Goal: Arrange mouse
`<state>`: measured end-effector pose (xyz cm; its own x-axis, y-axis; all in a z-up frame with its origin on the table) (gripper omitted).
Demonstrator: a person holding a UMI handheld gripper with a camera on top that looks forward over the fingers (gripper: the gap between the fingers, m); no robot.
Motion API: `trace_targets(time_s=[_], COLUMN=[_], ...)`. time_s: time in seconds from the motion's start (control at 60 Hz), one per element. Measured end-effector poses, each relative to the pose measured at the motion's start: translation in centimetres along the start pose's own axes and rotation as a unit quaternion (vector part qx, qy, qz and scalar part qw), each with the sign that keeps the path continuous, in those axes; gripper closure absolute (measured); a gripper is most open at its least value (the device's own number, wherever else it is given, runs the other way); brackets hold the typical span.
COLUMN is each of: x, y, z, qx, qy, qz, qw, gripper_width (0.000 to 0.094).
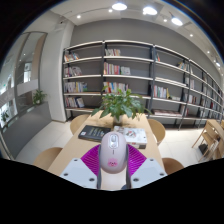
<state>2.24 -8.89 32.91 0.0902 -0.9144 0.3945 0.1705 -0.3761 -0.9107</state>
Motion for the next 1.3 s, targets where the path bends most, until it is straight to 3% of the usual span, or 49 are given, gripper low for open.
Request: trace_targets(time_s=[0.133,0.283,0.45,0.667,0.883,0.95,1.033,1.3], x=[0.6,-1.3,-2.8,-4.2,-4.5,-4.4,-3.7,1.2], y=[1.0,11.5,21.9,29.7,29.8,29.7,28.4,18.1], z=[7.4,12.1,12.4,11.0,11.0,11.5,10.8,4.7], qx=[-0.002,-0.008,-0.029,-0.063,-0.038,-0.021,-0.020,-0.037], qy=[0.027,0.044,0.018,0.006,0.016,0.039,0.032,0.022], qz=[-0.004,-0.097,-0.197,-0.249,-0.244,-0.254,-0.258,-0.186], qw=[1.000,0.994,0.980,0.967,0.969,0.966,0.965,0.982], gripper_width=[0.0603,0.0602,0.0603,0.0582,0.0441,0.0285,0.0140,0.0154])
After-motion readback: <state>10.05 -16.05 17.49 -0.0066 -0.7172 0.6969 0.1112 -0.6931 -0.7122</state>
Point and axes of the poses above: the point between the fingertips, and its own axes, seen from behind it with the camera up: z to the right, y down, x backward, against the way the camera looks, the point moved 8 cm from there along x, backward, against the way the camera looks, and after that the axes turned 5 degrees about x, right-handed, at the moved point
